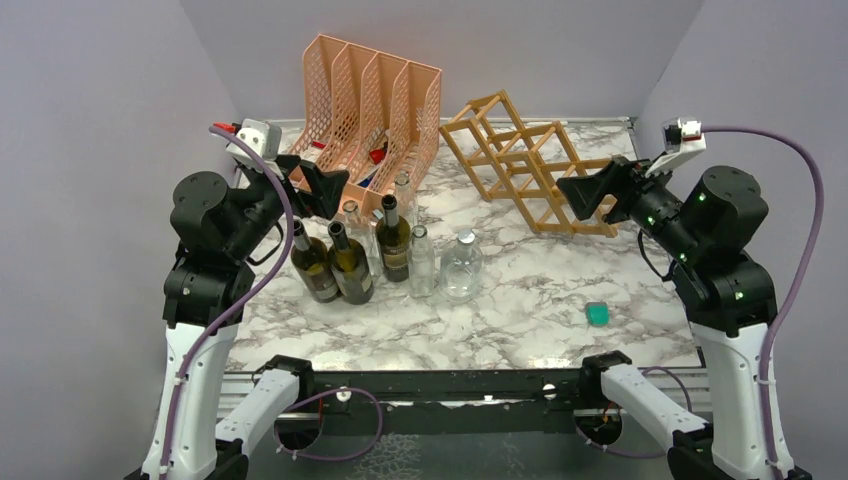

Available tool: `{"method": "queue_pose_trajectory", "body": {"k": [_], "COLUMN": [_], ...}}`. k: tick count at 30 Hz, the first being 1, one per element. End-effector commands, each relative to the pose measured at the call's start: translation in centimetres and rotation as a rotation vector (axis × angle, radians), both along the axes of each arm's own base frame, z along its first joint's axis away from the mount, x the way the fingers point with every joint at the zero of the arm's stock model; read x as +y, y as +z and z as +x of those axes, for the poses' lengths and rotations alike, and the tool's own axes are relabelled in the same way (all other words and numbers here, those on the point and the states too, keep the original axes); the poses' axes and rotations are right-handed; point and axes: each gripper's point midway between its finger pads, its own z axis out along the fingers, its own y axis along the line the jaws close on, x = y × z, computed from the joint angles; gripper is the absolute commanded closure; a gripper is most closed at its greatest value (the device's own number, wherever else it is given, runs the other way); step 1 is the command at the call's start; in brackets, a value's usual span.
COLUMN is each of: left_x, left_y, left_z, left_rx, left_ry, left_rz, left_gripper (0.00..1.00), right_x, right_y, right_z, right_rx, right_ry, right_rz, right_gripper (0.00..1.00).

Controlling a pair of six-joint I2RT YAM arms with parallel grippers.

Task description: Put the wine bottle on the wine rack

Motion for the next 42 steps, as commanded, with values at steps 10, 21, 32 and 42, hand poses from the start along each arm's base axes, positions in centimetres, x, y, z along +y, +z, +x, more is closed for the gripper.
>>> {"method": "queue_pose_trajectory", "body": {"k": [10,21,32,42], "left_x": [-2.6,-4.5,-6.1,-6.3], "left_y": [0.3,2.4,2.3,2.3], "left_z": [-1.4,-3.8,-4.9,-4.2], "left_rx": [-0.010,-0.127,-0.131,-0.122], "left_ry": [-0.154,-0.305,-0.431,-0.439], "left_rz": [-0.046,-0.069,-0.058,-0.066], "left_gripper": [0.01,0.01,0.01,0.01], "right_x": [1.4,5.2,6.4,14.6], "right_y": [-1.9,-6.6,-8.6,-10.6], "right_z": [-0.4,-1.3,0.1,0.4], "right_rx": [0.065,0.197,0.259,0.262], "right_ry": [0.086,0.402,0.412,0.478], "right_rz": [0.035,-0.035,-0.049,-0.189], "right_gripper": [0.15,0.12,0.15,0.22]}}
